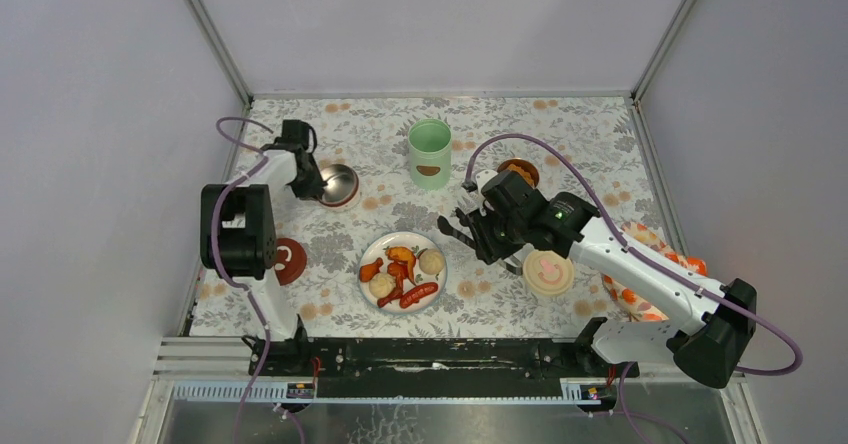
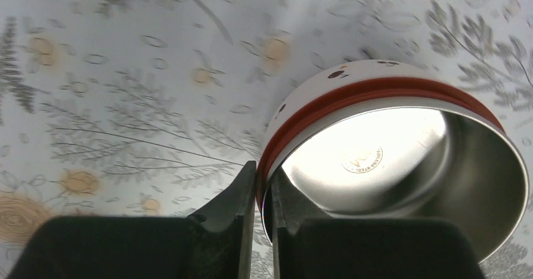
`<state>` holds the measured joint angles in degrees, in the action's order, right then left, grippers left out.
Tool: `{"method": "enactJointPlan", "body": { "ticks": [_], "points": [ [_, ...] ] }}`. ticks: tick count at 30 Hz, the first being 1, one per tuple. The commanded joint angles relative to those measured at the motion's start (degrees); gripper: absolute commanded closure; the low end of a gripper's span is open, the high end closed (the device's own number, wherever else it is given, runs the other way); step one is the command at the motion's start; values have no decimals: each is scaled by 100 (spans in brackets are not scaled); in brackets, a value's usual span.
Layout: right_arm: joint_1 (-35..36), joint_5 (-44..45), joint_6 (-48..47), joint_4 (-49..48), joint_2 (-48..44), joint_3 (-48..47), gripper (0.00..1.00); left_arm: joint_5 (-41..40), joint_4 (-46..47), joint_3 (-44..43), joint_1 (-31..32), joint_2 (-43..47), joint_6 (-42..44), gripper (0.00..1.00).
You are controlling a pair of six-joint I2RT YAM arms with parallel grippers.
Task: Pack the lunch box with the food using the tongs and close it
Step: Move the packing box to the center of the board, then pick up the fake food from the plate.
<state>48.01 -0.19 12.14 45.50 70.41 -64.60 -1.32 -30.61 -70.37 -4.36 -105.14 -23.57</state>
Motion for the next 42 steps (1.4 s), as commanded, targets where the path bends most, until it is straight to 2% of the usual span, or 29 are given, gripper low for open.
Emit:
{"method": "enactJointPlan", "body": {
  "ticks": [1, 12, 14, 17, 19, 25, 29, 35, 42],
  "points": [
    [55, -88, -92, 56, -135, -155, 54, -237, -273, -210, 715, 54, 270, 90],
    [402, -9, -18, 188, 51, -263, 55, -642, -437, -260, 2010, -155, 371, 87],
    [549, -8, -6, 211, 130, -306, 54, -662, -449, -287, 2163, -155, 371, 82],
    [753, 273, 13, 333, 286, -408, 54, -715, -496, -312, 2290, -84, 388, 68],
    [873, 369, 17, 408, 401, -489, 55, -705, -498, -303, 2299, 74, 395, 63],
    [1166, 687, 34, 649, 776, -756, 55, -788, -490, -234, 2302, 742, 417, 46],
    [1339, 792, 17, 815, 1123, -1045, 55, -961, -395, -184, 2297, 1360, 542, 45],
    [1583, 943, -1, 1047, 1588, -1344, 54, -1634, -131, -110, 2293, 2524, 798, 28],
    [1750, 1330, 96, 1379, 1970, -1560, 53, -1936, 494, 326, 2103, 3577, 716, 20]
  ]
}}
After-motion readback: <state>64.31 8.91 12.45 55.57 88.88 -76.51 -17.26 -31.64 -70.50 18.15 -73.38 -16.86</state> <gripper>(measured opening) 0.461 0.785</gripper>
